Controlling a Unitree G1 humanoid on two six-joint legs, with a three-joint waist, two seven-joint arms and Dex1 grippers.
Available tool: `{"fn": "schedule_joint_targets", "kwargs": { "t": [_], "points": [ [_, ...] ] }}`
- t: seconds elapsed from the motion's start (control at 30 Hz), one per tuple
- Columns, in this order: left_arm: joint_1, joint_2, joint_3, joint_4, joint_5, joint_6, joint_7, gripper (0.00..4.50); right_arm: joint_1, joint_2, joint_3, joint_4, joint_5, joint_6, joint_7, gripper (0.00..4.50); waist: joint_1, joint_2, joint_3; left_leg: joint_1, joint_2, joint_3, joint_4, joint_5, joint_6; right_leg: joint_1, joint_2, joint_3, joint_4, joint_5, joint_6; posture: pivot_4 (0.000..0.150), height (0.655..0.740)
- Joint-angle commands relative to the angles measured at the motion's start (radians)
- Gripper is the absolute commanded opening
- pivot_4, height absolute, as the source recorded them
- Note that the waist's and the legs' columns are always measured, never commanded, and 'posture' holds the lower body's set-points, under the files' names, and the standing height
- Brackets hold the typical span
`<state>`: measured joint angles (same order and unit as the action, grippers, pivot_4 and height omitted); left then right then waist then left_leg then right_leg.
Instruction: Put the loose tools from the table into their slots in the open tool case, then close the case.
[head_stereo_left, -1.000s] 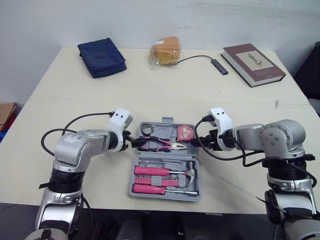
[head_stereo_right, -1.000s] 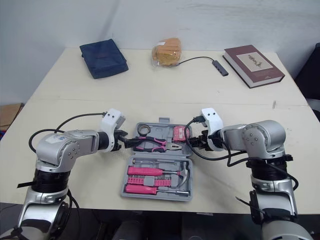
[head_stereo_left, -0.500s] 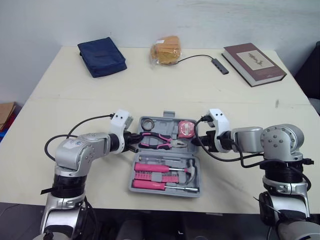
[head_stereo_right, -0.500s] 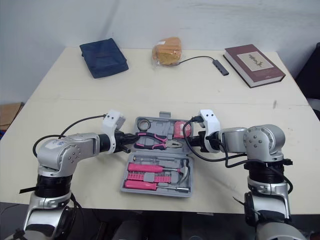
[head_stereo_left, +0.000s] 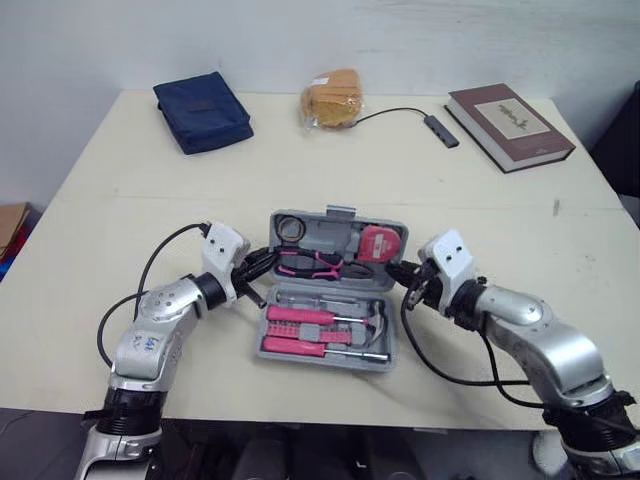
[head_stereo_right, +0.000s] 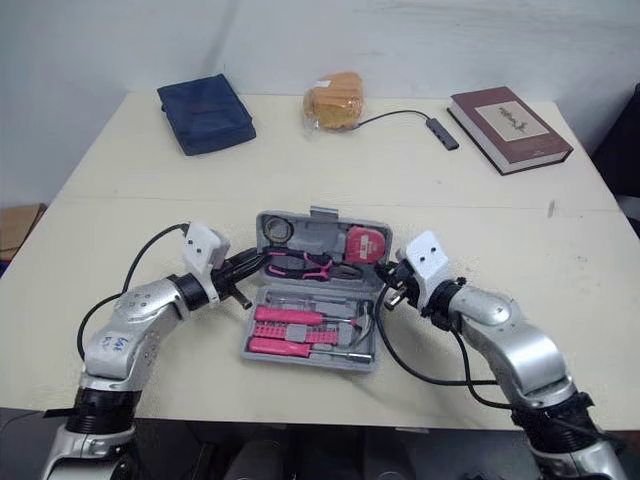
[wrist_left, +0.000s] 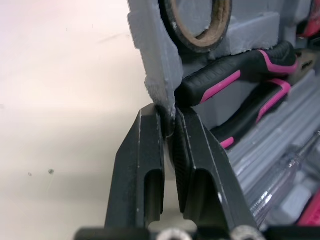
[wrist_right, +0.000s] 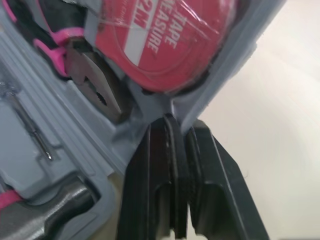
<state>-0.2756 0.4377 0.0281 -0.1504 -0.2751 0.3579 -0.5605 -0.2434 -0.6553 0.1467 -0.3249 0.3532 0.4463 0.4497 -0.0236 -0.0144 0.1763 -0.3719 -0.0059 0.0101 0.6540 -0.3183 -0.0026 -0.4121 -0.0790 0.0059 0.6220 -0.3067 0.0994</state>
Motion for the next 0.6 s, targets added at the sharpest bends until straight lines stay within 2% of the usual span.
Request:
{"fn": "schedule_joint_targets", "kwargs": {
  "t": [0.03,0.23,0.37,0.43,0.57,0.6],
  "points": [
    [0.040,0.023,0.042,0.020,0.061,-0.248,-0.018,0.00,0.064,-0.043,0.011,0.108,-0.280,-0.347,-0.060,0.00,0.000,0.000,0.000,0.001,0.000,0.000,0.000,-0.002,0.004,0.001,0.000,0.000,0.000,0.001,0.000,0.150,0.7400],
    [0.144,0.083,0.009,0.091,0.162,-0.575,-0.078,0.00,0.133,-0.077,0.023,0.216,-0.498,-0.710,-0.102,0.00,-0.002,0.000,0.000,0.002,0.000,0.000,-0.002,0.000,0.000,0.001,0.000,0.000,-0.001,0.000,-0.001,0.150,0.7400],
    [0.177,0.111,-0.007,0.117,0.200,-0.697,-0.089,0.00,0.154,-0.087,0.016,0.283,-0.595,-0.870,-0.153,0.00,-0.001,0.000,0.000,0.002,0.001,0.000,-0.002,0.000,0.000,0.001,-0.001,0.000,-0.001,0.000,-0.001,0.150,0.7400],
    [0.192,0.114,0.005,0.124,0.190,-0.728,-0.082,0.80,0.173,-0.089,0.003,0.310,-0.646,-0.948,-0.201,0.00,-0.002,0.000,0.000,0.003,0.001,0.000,-0.002,-0.002,0.005,0.001,-0.001,0.000,0.000,0.000,-0.001,0.150,0.7400],
    [0.253,0.172,0.024,0.144,0.234,-0.861,-0.094,2.43,0.224,-0.114,-0.014,0.371,-0.683,-1.055,-0.229,1.66,0.001,0.001,-0.001,0.003,0.001,0.000,-0.002,-0.003,0.005,0.002,-0.001,0.000,-0.001,0.000,-0.001,0.150,0.7400],
    [0.275,0.180,0.047,0.153,0.227,-0.845,-0.081,2.81,0.241,-0.132,-0.030,0.381,-0.702,-1.078,-0.243,2.09,0.002,0.001,-0.001,0.003,0.001,0.000,-0.002,-0.003,0.006,0.002,-0.001,0.000,-0.001,0.000,-0.002,0.150,0.7400]
  ]
}}
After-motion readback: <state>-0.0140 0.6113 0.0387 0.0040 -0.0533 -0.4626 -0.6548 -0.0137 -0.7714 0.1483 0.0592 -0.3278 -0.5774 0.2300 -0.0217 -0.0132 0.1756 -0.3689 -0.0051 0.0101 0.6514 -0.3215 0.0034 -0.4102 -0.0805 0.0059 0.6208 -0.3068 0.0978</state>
